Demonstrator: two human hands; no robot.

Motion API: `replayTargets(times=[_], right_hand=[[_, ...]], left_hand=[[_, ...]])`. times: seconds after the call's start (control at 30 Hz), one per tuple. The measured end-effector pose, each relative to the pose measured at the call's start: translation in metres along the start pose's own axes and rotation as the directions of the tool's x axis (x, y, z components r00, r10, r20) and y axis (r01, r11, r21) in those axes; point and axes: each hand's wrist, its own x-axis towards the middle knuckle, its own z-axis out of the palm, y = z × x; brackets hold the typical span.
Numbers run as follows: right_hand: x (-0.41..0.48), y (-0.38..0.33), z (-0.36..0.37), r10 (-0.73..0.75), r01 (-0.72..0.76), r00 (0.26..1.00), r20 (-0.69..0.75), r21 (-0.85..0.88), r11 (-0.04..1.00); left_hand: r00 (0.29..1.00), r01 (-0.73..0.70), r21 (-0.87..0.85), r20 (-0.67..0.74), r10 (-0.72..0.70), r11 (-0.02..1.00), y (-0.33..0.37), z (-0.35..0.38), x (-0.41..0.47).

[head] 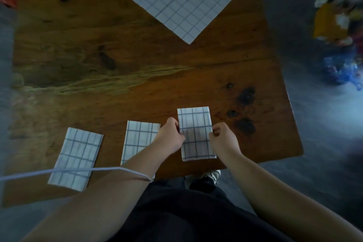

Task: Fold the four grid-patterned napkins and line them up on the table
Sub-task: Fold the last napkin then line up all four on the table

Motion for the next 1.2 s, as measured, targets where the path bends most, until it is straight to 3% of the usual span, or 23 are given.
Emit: replayTargets(times=[0.1,0.17,0.27,0.37,0.57,0.67,0.8,0.97,1.07,1.2], right_hand=[[-0.002,0.000,-0.009,-0.019,0.021,1.000,0.025,-0.057,0.998],[-0.005,0.000,-0.019,-0.019,0.022,0.999,0.028,-0.094,0.995],[-0.009,0.006,-0.044,-0.023,0.024,1.000,0.009,-0.127,0.992],[-0.018,0.020,-0.079,-0.085,0.075,0.995,-0.050,-0.174,0.982],[-0.042,0.077,-0.170,-0.275,0.182,0.940,-0.203,-0.382,0.906],[-0.054,0.128,-0.220,-0.337,0.202,0.895,-0.293,-0.408,0.890],[-0.072,0.220,-0.287,-0.351,0.191,0.851,-0.390,-0.393,0.900],[-0.092,0.329,-0.363,-0.273,0.129,0.848,-0.454,-0.323,0.938],[-0.093,0.366,-0.400,-0.250,0.120,0.846,-0.470,-0.288,0.950],[-0.073,0.378,-0.440,-0.273,0.166,0.852,-0.447,-0.265,0.950]], left_hand=[[1.000,0.012,0.062,-0.020,-0.010,0.998,0.004,-0.004,-0.009],[0.999,-0.020,0.201,-0.029,0.026,0.979,0.011,-0.008,-0.018],[0.987,-0.128,0.492,-0.024,0.160,0.861,0.032,-0.009,-0.030],[0.964,-0.204,0.613,-0.012,0.267,0.763,0.063,-0.001,-0.041],[0.868,-0.398,0.687,0.066,0.493,0.608,0.140,0.054,-0.074],[0.815,-0.450,0.727,0.096,0.572,0.519,0.190,0.107,-0.098],[0.730,-0.538,0.722,0.141,0.669,0.434,0.265,0.202,-0.131],[0.646,-0.605,0.720,0.194,0.738,0.340,0.349,0.320,-0.165],[0.638,-0.592,0.751,0.213,0.740,0.294,0.386,0.359,-0.173],[0.684,-0.556,0.753,0.175,0.708,0.351,0.424,0.380,-0.167]])
